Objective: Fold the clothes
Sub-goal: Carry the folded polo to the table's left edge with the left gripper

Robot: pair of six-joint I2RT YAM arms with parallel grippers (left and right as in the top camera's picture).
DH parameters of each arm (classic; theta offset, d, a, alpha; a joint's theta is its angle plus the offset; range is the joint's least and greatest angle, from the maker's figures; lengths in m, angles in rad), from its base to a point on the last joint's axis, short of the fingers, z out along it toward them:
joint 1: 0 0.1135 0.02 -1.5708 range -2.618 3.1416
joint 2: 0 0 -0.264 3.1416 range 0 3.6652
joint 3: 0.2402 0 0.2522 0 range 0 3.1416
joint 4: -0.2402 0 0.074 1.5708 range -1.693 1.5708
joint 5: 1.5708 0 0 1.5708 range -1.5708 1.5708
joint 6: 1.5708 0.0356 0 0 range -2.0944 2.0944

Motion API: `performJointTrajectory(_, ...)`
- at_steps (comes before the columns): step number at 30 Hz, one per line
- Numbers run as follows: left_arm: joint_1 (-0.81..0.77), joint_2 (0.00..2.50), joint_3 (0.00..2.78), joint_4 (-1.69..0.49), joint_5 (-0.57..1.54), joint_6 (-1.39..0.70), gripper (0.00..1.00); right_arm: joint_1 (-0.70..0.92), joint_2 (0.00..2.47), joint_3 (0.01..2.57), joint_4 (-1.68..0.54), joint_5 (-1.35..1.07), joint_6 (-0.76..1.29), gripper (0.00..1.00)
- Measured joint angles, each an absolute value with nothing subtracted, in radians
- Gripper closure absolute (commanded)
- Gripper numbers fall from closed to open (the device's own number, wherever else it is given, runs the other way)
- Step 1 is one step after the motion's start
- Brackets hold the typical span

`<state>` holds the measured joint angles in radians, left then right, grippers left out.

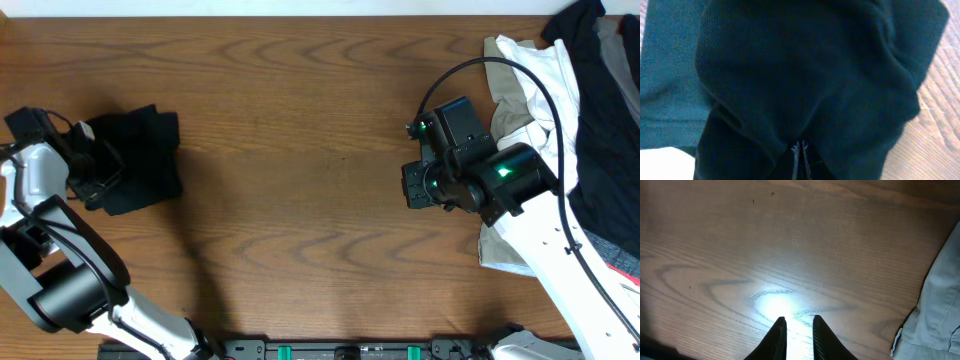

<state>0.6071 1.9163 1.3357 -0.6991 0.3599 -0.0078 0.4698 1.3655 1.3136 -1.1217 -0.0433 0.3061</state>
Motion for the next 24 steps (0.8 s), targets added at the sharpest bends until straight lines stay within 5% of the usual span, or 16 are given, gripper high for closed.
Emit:
performJointTrajectory(15,0.675,2.040,1.363,-0.638,0.467,-0.030,0.93,0.470,1.365,1.314,-1.151,-0.028,0.307,0.82)
performJointTrajectory(20,0.697,2.051,1.372,-0.626,0.549,-0.039,0.48,0.470,1.365,1.314,-1.152,-0.024,0.307,0.82)
performJointTrajectory(24,0.704,2.050,1.383,-0.609,0.563,-0.060,0.41,0.470,1.365,1.314,-1.153,-0.023,0.307,0.82)
